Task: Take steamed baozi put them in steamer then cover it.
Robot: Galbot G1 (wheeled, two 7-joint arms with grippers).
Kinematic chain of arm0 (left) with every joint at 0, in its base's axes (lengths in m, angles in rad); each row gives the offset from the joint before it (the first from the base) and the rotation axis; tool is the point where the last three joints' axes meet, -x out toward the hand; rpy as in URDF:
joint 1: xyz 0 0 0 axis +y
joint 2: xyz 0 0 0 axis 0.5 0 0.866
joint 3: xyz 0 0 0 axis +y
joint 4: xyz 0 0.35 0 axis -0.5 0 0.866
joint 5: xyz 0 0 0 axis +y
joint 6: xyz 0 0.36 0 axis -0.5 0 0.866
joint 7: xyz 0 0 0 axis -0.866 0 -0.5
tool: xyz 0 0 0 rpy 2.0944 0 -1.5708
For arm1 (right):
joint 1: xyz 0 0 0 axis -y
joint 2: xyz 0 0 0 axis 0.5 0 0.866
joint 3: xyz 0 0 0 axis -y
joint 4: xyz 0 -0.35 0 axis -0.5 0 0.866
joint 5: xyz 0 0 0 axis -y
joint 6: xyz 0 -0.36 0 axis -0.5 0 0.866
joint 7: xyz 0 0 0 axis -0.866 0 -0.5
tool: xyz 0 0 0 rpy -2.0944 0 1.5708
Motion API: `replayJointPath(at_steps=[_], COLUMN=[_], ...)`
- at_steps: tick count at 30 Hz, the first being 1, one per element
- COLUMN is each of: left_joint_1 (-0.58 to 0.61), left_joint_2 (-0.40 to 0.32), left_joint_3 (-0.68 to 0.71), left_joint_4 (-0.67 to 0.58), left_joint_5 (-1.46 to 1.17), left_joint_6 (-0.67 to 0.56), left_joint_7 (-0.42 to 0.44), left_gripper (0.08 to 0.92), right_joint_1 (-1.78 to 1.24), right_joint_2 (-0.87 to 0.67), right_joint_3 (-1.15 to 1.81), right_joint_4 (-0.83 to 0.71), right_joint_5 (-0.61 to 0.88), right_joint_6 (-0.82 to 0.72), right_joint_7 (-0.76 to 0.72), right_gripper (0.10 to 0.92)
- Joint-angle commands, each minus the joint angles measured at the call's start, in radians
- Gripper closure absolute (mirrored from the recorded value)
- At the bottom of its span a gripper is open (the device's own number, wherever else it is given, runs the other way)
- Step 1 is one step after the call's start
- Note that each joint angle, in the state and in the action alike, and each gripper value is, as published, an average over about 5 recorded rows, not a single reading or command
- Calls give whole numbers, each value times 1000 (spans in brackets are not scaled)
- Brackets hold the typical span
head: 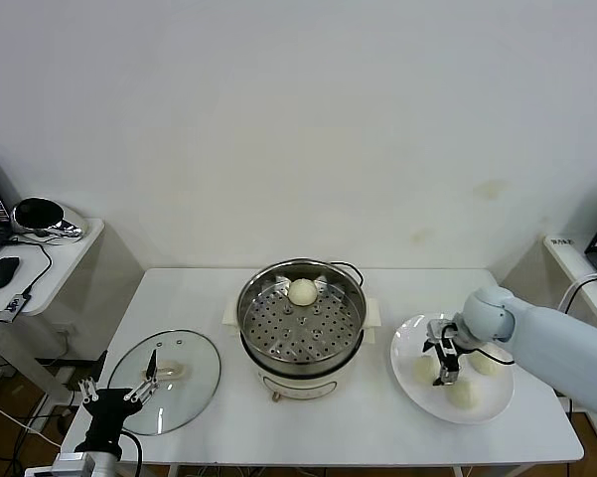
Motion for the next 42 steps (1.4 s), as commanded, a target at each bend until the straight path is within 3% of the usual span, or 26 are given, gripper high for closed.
replayJointPath(at_steps=[1, 12, 22, 29, 42], left_joint_1=[1, 0, -12, -21, -27], left_joint_2=[-1, -5, 12, 26, 37], left_joint_3=[-2, 3, 14, 14, -7], left_joint_4=[-2, -7, -9, -5, -4], left_joint_5=[0, 1, -2, -20, -24], left_joint_6=[0, 1, 7, 6, 6], left_joint_7=[0, 0, 0, -1, -2], left_gripper=[177, 177, 177, 177, 177], right_joint_1=[-20, 76, 591, 928, 813], right_joint_2=[18, -12, -80, 81, 497], right_joint_3=[16, -21, -244, -419, -452], right_joint_4=[-17, 19, 164, 196, 132], right_joint_5=[-18, 6, 264, 470, 742], right_joint_6=[14, 6, -79, -166, -372], right_joint_7=[-6, -54, -131, -97, 121], right_gripper=[340, 397, 390, 389, 380])
